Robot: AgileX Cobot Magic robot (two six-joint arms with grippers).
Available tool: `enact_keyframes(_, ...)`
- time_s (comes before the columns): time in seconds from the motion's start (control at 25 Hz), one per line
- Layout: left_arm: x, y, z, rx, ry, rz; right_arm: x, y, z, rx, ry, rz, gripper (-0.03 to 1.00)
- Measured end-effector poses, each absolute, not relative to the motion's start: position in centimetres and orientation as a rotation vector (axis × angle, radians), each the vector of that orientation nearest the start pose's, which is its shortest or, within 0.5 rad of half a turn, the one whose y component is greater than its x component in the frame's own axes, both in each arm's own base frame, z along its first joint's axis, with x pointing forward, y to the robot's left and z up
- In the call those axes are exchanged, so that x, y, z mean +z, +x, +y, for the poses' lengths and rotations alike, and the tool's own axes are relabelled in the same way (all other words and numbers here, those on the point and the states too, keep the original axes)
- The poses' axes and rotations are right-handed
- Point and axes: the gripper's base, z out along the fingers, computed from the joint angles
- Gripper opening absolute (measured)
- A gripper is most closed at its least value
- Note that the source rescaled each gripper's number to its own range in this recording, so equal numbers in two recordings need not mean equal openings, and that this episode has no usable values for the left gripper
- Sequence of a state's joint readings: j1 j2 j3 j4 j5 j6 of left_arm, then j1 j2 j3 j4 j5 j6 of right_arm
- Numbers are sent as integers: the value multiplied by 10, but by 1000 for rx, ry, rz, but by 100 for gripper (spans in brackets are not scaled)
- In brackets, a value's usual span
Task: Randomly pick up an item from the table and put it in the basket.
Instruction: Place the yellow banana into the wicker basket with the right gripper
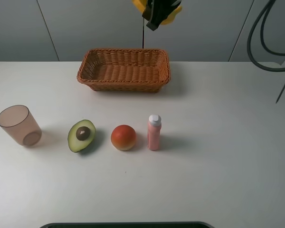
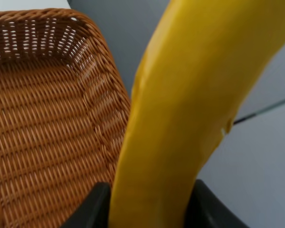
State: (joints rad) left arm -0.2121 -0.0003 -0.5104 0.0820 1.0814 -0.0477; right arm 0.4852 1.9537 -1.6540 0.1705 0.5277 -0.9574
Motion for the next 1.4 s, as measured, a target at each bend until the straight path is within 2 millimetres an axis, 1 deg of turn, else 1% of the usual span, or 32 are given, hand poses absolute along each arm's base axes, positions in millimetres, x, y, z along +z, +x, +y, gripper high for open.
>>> enact_keyframes(0.12,279,-6,8,-63,163,2046,252,409,250,-67,-1503,1771,0)
enact_keyframes(0.2,279,-6,8,-63,163,2046,226,414,265,-59,-1556,1778,0)
enact_keyframes(0.28,279,-6,8,-63,163,2046,203,419,275,-48,-1591,1795,0)
enact_keyframes(0.36,279,-6,8,-63,163,2046,177,424,280,-40,-1622,1825,0)
enact_keyframes(0.48,279,-6,8,-63,163,2046,146,428,283,-33,-1658,1864,0)
enact_keyframes(0.6,279,-6,8,-63,163,2046,124,429,283,-24,-1686,1899,0)
enact_keyframes(0.72,279,-6,8,-63,163,2046,117,429,283,-22,-1697,1909,0)
enact_keyframes(1.08,279,-6,8,-63,163,2046,119,430,284,-21,-1683,1910,0)
enact_keyframes(1.12,279,-6,8,-63,163,2046,119,430,284,-19,-1678,1914,3)
enact_keyframes(1.16,279,-6,8,-63,163,2046,119,430,284,-17,-1673,1918,13)
enact_keyframes(1.2,279,-6,8,-63,163,2046,119,430,284,-14,-1667,1924,35)
enact_keyframes(1.24,279,-6,8,-63,163,2046,120,430,284,-15,-1658,1922,59)
enact_keyframes(1.28,279,-6,8,-63,163,2046,120,431,284,-15,-1653,1921,79)
enact_keyframes(1.32,279,-6,8,-63,163,2046,121,431,285,-15,-1649,1919,91)
enact_keyframes(1.36,279,-6,8,-63,163,2046,122,432,285,-15,-1644,1918,96)
enact_keyframes(1.4,279,-6,8,-63,163,2046,122,432,285,-16,-1643,1917,98)
